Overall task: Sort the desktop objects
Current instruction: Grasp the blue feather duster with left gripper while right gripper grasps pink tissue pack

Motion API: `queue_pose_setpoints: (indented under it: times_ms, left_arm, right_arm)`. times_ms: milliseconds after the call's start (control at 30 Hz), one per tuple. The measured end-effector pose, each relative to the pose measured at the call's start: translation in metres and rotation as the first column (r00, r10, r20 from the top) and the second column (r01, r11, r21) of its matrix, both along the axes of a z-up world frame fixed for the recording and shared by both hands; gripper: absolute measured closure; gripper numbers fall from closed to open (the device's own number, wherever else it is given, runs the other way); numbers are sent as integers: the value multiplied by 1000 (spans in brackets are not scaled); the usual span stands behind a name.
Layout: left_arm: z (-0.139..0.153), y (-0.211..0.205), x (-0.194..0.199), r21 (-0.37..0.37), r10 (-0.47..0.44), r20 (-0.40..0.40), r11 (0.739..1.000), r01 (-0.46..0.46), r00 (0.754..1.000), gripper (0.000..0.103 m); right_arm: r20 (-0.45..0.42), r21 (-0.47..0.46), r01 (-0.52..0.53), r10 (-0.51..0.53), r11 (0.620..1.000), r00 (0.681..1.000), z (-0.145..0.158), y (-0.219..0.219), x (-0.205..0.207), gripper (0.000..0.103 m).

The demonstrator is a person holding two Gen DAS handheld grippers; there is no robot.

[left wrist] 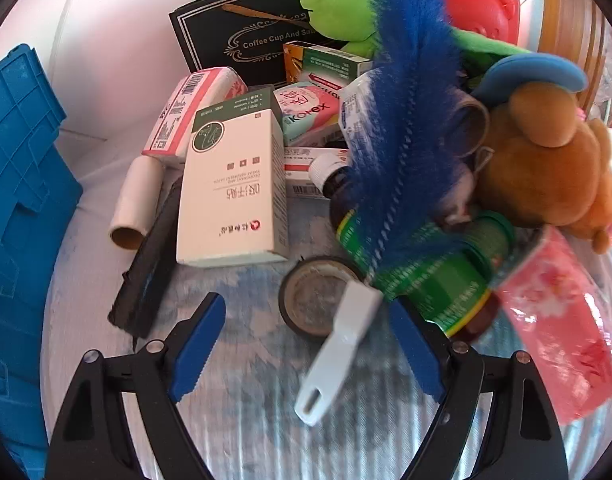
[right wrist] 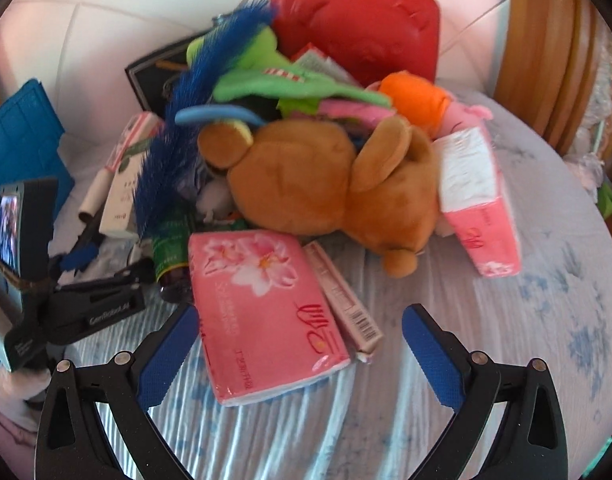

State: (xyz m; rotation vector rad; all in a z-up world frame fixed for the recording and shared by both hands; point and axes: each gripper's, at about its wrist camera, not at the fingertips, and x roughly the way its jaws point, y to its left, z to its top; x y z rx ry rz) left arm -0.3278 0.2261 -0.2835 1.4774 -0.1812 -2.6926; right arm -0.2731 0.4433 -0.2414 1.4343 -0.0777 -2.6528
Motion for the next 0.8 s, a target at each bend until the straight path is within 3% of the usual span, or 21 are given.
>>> queue_pose_setpoints:
  times_ms: [67, 100, 167, 233, 300, 433, 600, 800]
  left_arm:
    - [-6, -3, -6, 14, -5, 17, 1000, 4, 1000, 23]
    - [-10, -6, -8, 38, -13, 34, 999, 11, 999, 35]
    - [-19, -15, -9, 131, -28, 86, 991, 17, 996, 50]
    - [-19, -22, -2, 151, -5, 83, 988, -7, 996, 50]
    - [-17, -28, 9, 125, 24, 77, 992, -33, 997, 51]
    - [-10, -46, 46, 135, 68, 82, 988, -78, 994, 51]
    - [-15, -67, 96, 135, 93, 153, 984, -114, 984, 51]
    - [-8, -68, 123, 120, 82, 165, 987, -103, 983, 51]
  right_arm:
    - [33, 13, -17, 16, 1000, 999, -11, -6, -7, 0]
    - [51, 8, -27, 27, 1000, 998, -18, -8, -10, 0]
    - [83, -35, -34, 37, 999, 996, -27, -8, -16, 0]
    - [116, -71, -39, 47, 997, 992, -37, -8, -21, 0]
    - [150, -96, -41, 55, 995, 987, -47, -10, -24, 0]
    - [213, -78, -45, 61, 996, 975, -69, -16, -20, 0]
    - [213, -83, -41, 58, 996, 975, -72, -15, 3, 3]
    - [228, -81, -28, 45, 996, 973, -80, -11, 38, 0]
